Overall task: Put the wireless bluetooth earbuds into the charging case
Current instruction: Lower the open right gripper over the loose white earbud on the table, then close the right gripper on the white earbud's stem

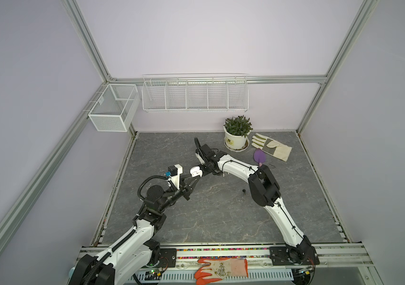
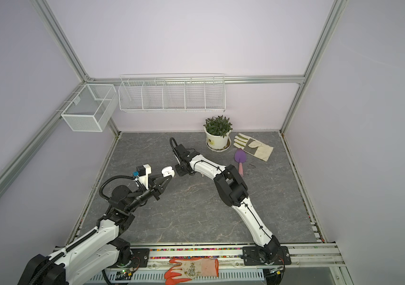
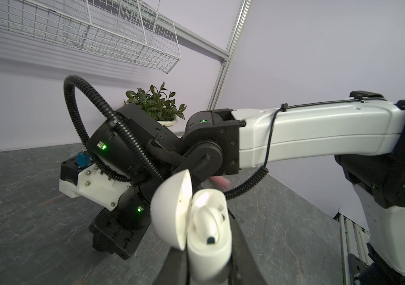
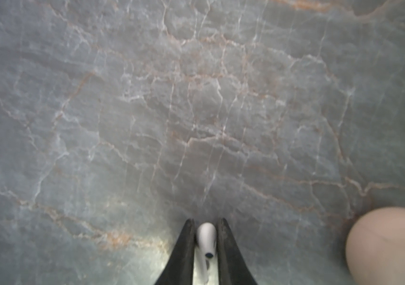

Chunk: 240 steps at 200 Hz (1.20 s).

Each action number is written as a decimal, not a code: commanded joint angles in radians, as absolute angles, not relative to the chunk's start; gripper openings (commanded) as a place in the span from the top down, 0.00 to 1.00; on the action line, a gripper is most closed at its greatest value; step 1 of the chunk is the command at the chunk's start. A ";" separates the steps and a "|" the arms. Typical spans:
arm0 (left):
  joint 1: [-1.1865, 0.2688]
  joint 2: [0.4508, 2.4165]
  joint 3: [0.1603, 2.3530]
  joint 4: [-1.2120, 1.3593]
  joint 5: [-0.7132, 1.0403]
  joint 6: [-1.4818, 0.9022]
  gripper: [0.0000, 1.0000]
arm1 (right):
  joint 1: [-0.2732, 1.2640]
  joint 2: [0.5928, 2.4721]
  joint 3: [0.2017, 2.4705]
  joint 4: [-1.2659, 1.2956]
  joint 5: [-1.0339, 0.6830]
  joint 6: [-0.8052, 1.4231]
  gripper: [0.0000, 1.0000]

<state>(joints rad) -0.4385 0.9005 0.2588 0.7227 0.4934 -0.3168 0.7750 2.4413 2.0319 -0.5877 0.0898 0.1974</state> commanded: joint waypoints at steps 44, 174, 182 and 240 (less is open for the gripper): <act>-0.452 0.853 0.227 0.706 0.489 -0.341 1.00 | 0.785 2.256 1.780 -0.518 0.104 0.277 0.82; -0.472 0.804 0.168 0.711 0.475 -0.351 1.00 | 0.823 2.012 1.390 -0.351 0.166 0.479 0.82; -0.472 0.804 0.166 0.714 0.472 -0.351 1.00 | 0.825 2.004 1.381 -0.345 0.161 0.487 0.82; -0.472 0.792 0.153 0.765 0.476 -0.386 1.00 | 0.829 1.985 1.356 -0.327 0.152 0.515 0.82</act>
